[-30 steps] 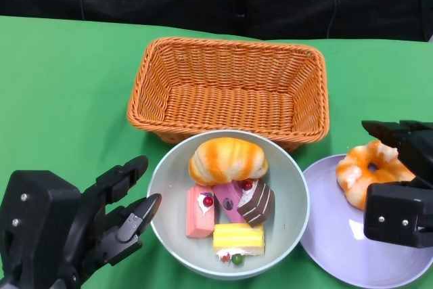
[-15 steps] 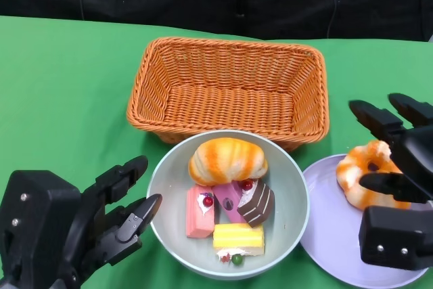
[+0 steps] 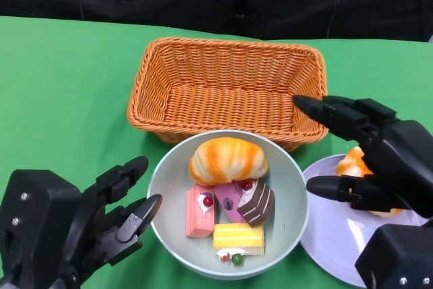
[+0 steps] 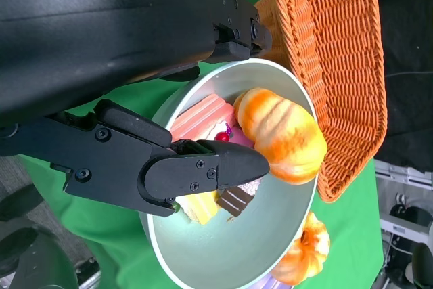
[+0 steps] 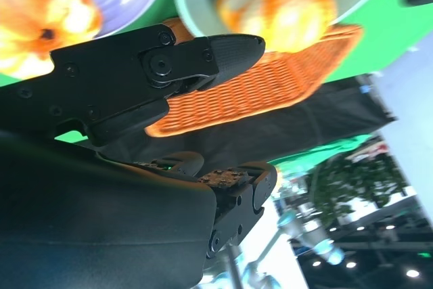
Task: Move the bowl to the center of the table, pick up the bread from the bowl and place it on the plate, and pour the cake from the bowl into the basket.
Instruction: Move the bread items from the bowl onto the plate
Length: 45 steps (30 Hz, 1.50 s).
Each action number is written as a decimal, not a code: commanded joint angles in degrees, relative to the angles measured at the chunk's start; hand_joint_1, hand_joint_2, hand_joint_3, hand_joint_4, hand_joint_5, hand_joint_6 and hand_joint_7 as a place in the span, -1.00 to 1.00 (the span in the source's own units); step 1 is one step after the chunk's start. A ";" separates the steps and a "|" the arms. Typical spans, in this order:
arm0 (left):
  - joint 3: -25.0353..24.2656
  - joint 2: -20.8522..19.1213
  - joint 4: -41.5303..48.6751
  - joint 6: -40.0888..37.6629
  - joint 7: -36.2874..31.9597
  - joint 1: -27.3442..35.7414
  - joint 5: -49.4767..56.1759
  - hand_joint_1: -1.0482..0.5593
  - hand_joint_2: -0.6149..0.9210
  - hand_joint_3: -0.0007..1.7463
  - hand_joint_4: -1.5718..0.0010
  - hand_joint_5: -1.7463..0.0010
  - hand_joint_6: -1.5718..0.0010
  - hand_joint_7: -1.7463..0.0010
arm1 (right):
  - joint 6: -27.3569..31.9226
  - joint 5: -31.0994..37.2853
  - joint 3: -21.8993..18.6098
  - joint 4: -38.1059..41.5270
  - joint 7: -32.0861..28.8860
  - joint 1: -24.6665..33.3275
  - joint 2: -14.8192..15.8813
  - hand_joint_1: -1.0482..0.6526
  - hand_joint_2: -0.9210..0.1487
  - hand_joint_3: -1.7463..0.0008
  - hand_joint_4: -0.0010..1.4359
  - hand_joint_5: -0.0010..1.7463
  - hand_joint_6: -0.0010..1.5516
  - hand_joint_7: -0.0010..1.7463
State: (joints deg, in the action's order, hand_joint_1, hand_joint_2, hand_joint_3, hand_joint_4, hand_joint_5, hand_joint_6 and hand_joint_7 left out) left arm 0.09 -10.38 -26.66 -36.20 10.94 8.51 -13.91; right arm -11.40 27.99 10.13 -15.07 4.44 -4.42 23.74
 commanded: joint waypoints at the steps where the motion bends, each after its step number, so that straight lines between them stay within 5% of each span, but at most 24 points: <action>1: 0.27 -0.17 -0.39 -0.13 0.22 -0.14 -0.10 -0.44 1.00 -0.44 0.73 0.68 0.76 1.00 | -0.57 -0.38 1.10 -1.36 1.51 -0.37 -1.07 -0.32 -1.00 0.87 -0.75 -0.48 -0.58 -0.90; 5: 0.54 -0.12 -0.66 -0.18 0.08 -0.04 0.00 -0.44 1.00 -0.43 0.73 0.67 0.76 1.00 | -0.82 0.86 2.40 -1.86 2.07 -0.82 -2.26 -0.35 -1.00 0.86 -0.94 -0.18 -0.58 -0.91; 16: 0.79 -0.16 -1.68 -0.64 0.13 0.34 -0.23 -0.45 1.00 -0.44 0.73 0.66 0.76 1.00 | 0.89 2.82 5.83 -1.39 3.91 -1.93 -6.44 -0.30 -1.00 0.94 -0.98 -0.14 -0.58 -0.92; 29: 1.23 -0.17 -3.16 -0.34 0.55 1.73 -0.56 -0.42 1.00 -0.42 0.75 0.63 0.75 0.99 | -0.62 7.57 10.94 8.36 1.26 -6.76 -10.22 -0.32 -1.00 0.97 -0.98 -0.11 -0.58 -0.94; 36: 1.87 0.06 -2.98 -0.91 0.29 1.21 -0.32 -0.43 1.00 -0.42 0.76 0.62 0.75 0.99 | -4.41 14.67 14.48 21.94 -8.34 -12.87 -11.64 -0.33 -0.97 0.98 -1.00 -0.10 -0.57 -0.93; 45: 2.51 0.16 -3.14 -0.74 0.04 1.29 0.22 -0.44 1.00 -0.42 0.75 0.60 0.74 0.99 | -6.06 18.85 17.27 30.28 -14.77 -16.79 -12.18 -0.32 -0.94 1.00 -1.00 -0.13 -0.57 -0.94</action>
State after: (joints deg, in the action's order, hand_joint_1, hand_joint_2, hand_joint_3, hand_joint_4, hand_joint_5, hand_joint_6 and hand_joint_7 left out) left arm 2.55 -10.15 -29.03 -37.12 10.88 10.02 -13.61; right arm -17.01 46.29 27.19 14.32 -9.39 -20.32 11.55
